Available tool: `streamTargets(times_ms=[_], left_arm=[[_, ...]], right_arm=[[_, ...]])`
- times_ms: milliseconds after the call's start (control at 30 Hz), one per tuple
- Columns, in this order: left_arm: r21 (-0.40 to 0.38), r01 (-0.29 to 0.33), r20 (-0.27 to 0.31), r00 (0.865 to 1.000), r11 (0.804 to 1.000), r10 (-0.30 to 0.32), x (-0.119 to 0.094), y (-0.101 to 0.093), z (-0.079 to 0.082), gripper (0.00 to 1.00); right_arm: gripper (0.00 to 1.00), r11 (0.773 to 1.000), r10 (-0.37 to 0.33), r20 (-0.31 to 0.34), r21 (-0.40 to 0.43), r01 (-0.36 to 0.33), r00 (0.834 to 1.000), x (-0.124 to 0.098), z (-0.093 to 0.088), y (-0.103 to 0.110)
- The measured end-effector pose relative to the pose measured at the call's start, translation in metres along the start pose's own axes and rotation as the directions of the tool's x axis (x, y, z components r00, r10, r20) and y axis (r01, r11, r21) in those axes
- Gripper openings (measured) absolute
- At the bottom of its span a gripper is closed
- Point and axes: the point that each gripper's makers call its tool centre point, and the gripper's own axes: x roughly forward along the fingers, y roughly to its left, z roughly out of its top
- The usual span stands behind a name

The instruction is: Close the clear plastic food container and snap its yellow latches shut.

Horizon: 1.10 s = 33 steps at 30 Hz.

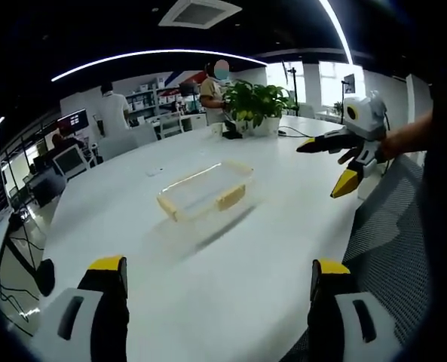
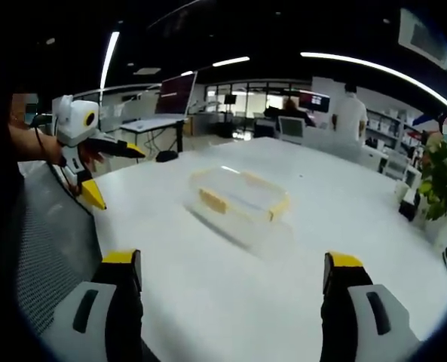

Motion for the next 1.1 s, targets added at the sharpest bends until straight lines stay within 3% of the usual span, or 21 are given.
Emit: streamTargets(times_ms=[1100], left_arm=[[-0.001,-0.002,0.004,1.0,1.0,0.002,-0.0005,-0.001,0.0005,0.99]], right_arm=[[0.97,1.0,-0.005,-0.005,-0.003,0.005,1.0,-0.0008,-0.0014,-0.0012]])
